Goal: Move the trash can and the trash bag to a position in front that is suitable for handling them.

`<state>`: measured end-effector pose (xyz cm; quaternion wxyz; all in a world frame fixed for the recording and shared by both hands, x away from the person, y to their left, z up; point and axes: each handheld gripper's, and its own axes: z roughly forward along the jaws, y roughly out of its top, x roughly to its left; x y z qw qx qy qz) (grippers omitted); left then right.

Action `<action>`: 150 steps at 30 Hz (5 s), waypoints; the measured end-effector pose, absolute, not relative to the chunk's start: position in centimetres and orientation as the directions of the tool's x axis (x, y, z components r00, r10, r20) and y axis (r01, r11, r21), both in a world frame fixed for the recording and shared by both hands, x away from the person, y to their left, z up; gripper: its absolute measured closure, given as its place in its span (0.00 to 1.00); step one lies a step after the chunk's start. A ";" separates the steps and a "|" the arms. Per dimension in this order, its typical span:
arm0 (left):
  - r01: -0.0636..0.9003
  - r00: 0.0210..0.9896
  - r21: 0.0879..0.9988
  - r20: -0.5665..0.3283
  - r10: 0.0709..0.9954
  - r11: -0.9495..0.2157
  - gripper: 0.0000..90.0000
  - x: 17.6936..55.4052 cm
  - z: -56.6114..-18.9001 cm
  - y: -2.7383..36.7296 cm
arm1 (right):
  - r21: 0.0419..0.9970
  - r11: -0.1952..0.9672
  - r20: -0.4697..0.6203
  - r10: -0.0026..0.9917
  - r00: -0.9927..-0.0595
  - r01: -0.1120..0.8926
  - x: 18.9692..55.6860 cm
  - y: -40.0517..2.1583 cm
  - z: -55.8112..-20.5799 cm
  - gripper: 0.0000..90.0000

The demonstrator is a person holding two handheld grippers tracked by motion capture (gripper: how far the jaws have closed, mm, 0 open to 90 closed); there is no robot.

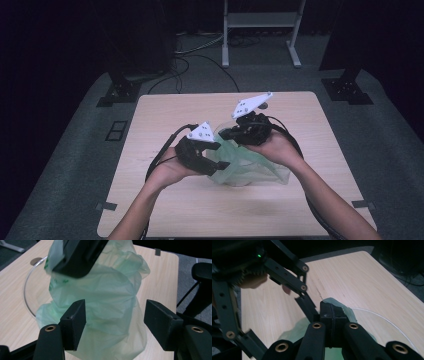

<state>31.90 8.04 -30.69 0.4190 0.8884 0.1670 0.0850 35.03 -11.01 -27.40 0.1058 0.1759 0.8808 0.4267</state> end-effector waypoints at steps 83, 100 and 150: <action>0.290 0.824 0.808 0.061 0.563 -0.513 1.00 36.2 -30.4 13.8 | 0.724 0.649 -0.167 0.496 -0.852 0.236 33.8 -25.1 -28.6 0.56; 0.306 0.803 0.800 0.073 0.591 -0.515 1.00 38.0 -30.5 13.9 | 0.707 0.664 -0.123 0.455 -0.882 0.244 36.3 -22.9 -30.1 1.00; 0.518 0.757 0.674 -0.075 0.650 -0.526 1.00 45.0 -39.9 10.3 | 0.612 0.620 0.049 0.591 -0.806 0.491 43.4 -22.2 -39.3 1.00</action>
